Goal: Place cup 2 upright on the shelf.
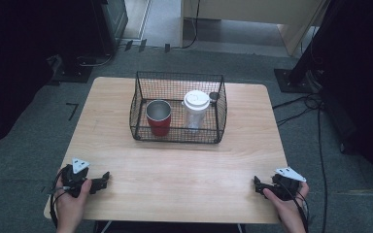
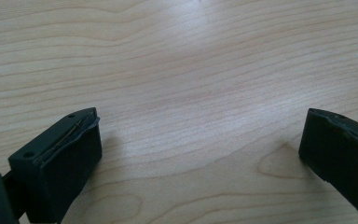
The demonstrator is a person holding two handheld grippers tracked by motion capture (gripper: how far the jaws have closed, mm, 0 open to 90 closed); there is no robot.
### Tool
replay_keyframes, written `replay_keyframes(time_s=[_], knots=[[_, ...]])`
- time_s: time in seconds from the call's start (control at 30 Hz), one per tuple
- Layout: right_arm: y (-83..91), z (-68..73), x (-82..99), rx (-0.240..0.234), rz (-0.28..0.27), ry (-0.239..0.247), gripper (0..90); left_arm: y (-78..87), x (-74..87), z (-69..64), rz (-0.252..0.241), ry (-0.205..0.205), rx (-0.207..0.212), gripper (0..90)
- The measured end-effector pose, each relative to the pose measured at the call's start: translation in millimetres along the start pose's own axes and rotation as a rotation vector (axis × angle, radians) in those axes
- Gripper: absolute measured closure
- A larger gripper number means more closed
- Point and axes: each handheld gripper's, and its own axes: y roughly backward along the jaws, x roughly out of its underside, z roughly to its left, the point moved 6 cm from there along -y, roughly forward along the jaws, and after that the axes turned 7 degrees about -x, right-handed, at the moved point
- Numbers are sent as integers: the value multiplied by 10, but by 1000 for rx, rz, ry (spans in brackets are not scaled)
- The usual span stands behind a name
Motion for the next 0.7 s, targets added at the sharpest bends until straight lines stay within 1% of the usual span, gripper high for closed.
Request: replay_keyframes(time_s=[0.1,0.27,0.7], knots=[[3,2,5,0,3,-2,0,0,0,0,0,0,0,0],[6,5,12,-7,4,10,0,0,0,0,0,0,0,0],[-8,-2,-2,-8,6,10,0,0,0,0,0,0,1,0]])
